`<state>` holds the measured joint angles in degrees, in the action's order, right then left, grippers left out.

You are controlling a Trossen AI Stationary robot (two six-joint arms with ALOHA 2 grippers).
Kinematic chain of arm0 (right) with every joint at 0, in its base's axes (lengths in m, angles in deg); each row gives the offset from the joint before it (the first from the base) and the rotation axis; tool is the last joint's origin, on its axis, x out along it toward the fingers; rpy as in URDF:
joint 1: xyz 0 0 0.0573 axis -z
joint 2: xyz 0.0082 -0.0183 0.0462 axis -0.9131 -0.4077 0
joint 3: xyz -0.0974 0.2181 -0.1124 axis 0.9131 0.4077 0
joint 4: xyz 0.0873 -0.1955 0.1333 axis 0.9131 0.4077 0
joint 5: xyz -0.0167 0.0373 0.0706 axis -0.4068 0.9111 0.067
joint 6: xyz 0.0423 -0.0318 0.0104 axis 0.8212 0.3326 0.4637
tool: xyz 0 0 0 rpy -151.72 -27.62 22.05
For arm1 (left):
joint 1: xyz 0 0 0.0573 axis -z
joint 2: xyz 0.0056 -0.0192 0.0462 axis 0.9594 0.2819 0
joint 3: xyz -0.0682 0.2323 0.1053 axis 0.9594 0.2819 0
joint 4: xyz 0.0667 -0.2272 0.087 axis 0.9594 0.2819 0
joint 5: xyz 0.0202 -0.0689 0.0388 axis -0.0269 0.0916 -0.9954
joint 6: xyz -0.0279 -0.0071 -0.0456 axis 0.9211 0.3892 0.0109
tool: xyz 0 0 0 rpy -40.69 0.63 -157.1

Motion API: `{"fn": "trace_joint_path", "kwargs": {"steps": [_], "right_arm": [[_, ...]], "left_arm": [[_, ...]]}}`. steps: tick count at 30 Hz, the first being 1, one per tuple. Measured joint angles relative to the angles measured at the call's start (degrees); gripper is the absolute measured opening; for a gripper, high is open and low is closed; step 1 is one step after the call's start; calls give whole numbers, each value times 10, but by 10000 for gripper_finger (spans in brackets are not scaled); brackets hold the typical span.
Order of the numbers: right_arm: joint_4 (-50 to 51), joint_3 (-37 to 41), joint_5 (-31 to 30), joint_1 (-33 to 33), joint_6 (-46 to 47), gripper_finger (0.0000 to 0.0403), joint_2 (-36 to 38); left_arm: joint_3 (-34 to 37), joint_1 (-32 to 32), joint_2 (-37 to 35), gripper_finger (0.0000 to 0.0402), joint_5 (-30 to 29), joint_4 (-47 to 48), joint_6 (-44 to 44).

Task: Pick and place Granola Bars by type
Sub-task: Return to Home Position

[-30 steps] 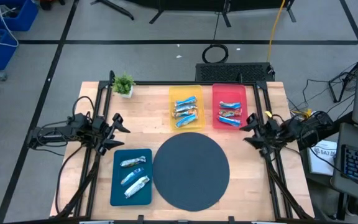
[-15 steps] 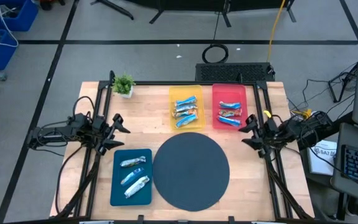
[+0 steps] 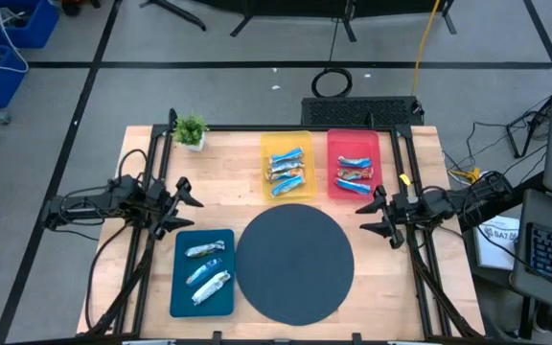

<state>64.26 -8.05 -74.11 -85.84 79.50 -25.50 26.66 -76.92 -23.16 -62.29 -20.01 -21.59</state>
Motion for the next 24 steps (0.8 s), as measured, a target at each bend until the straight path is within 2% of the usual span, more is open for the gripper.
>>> {"fn": "trace_joint_path", "kwargs": {"steps": [5,10,18,24], "right_arm": [[9,0,16,0,38,206,-6],[9,0,15,0,36,207,-9],[1,0,15,0,35,208,-9],[-10,0,13,0,35,206,-9]], "left_arm": [[9,0,0,269,0,5,0],[12,0,0,269,-12,4,-23],[12,0,0,269,-93,16,-83],[12,0,0,269,-193,57,-95]]}}
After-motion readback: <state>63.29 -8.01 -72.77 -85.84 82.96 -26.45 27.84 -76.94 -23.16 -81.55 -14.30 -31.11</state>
